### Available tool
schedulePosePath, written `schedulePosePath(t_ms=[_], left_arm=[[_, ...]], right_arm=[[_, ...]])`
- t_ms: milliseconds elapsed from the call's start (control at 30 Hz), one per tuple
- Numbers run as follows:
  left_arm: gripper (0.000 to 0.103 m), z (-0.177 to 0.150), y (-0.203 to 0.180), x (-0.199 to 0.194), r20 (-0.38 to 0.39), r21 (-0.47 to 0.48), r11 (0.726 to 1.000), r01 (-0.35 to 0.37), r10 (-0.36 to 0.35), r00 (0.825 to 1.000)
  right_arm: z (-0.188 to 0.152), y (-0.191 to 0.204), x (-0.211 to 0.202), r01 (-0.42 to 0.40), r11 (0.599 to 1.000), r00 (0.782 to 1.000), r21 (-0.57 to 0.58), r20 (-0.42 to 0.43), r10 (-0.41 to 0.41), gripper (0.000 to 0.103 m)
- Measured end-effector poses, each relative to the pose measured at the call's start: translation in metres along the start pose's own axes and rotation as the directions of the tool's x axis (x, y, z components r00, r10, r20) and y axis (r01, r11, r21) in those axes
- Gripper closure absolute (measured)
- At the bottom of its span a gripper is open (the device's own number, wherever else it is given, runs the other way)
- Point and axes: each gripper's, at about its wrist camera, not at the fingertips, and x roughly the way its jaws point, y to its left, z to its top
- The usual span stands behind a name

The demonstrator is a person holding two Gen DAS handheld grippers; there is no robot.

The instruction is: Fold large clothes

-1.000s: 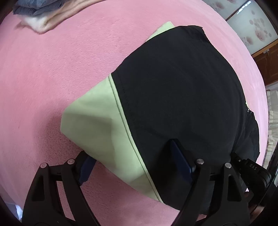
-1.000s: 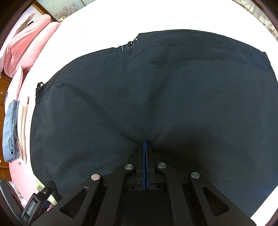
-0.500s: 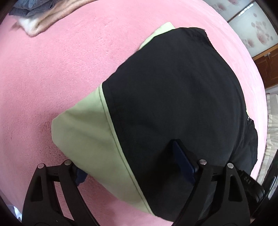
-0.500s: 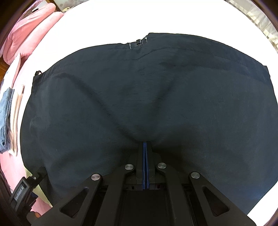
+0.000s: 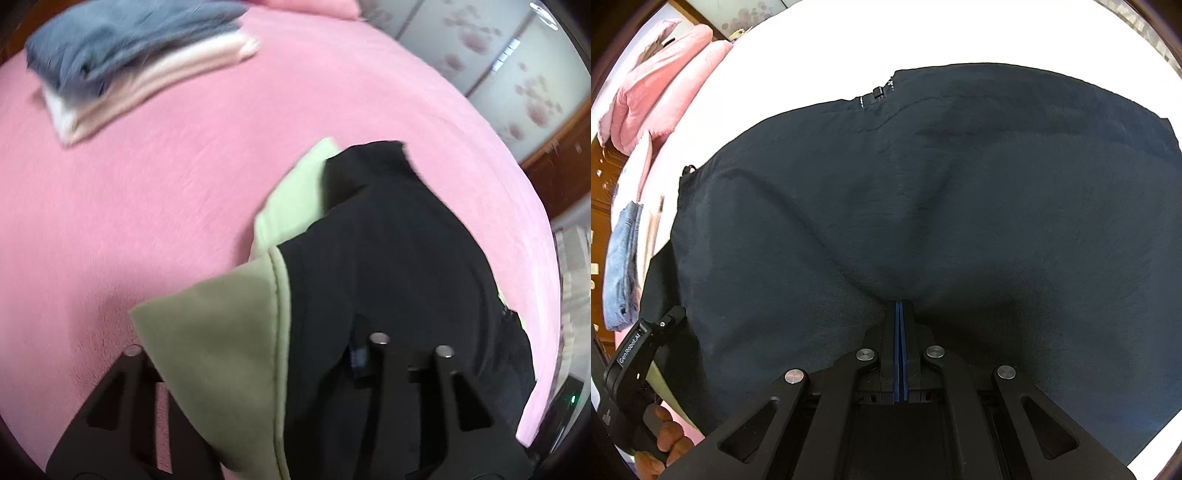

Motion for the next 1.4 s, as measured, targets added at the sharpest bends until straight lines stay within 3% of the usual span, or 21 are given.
schedulePosePath(t_ms=[100, 233, 400, 467, 667, 800, 900, 1033, 1100, 1167, 1233, 1400], left_arm=[[0.075, -0.008, -0.007, -0.02, 0.019, 0.059, 0.997, 0.042, -0.043, 0.999], [0.086, -0.018, 0.007, -0.053, 0.031, -0.012, 0.985, 0.172, -0.172, 0.985], [0.092, -0.017, 0.012, -0.093, 0.069, -0.019, 0.937, 0.348, -0.346, 0.936], [0.094, -0.018, 0.0, -0.099, 0.065, 0.008, 0.925, 0.381, -0.38, 0.923], [0.094, -0.028, -0.043, -0.13, 0.06, -0.015, 0.858, 0.513, -0.511, 0.857], [0.094, -0.045, -0.088, -0.161, 0.022, 0.024, 0.807, 0.591, -0.591, 0.806], [0.095, -0.069, -0.117, -0.194, -0.02, 0.086, 0.767, 0.635, -0.636, 0.771], [0.095, -0.109, -0.162, -0.224, -0.099, 0.147, 0.706, 0.693, -0.686, 0.721], [0.095, -0.133, -0.188, -0.233, -0.146, 0.186, 0.684, 0.705, -0.69, 0.709], [0.095, -0.162, -0.211, -0.245, -0.188, 0.236, 0.676, 0.698, -0.673, 0.716], [0.095, -0.186, -0.229, -0.247, -0.228, 0.281, 0.678, 0.679, -0.64, 0.733], [0.095, -0.214, -0.245, -0.235, -0.27, 0.241, 0.728, 0.642, -0.585, 0.765]], right_arm=[[0.001, -0.005, 0.002, -0.046, 0.999, 0.999, 0.026, -0.002, 0.046, 0.102], [0.002, -0.013, 0.005, -0.107, 0.992, 0.994, 0.069, 0.001, 0.107, 0.102], [0.004, -0.022, 0.006, -0.142, 0.986, 0.99, 0.09, 0.006, 0.142, 0.102], [0.005, -0.023, 0.006, -0.143, 0.986, 0.99, 0.09, 0.006, 0.143, 0.102], [0.005, -0.03, 0.005, -0.159, 0.982, 0.987, 0.103, 0.008, 0.159, 0.102], [0.005, -0.045, 0.005, -0.204, 0.972, 0.979, 0.116, 0.007, 0.205, 0.102], [0.008, -0.064, 0.008, -0.274, 0.95, 0.961, 0.152, 0.001, 0.277, 0.102], [0.011, -0.093, 0.013, -0.39, 0.894, 0.915, 0.222, -0.016, 0.403, 0.102], [0.013, -0.108, 0.017, -0.447, 0.857, 0.883, 0.256, -0.025, 0.468, 0.102], [0.015, -0.121, 0.022, -0.485, 0.816, 0.851, 0.314, -0.043, 0.523, 0.102], [0.021, -0.131, 0.025, -0.507, 0.795, 0.824, 0.333, -0.084, 0.56, 0.102], [0.027, -0.153, 0.03, -0.566, 0.764, 0.761, 0.31, -0.16, 0.628, 0.103]])
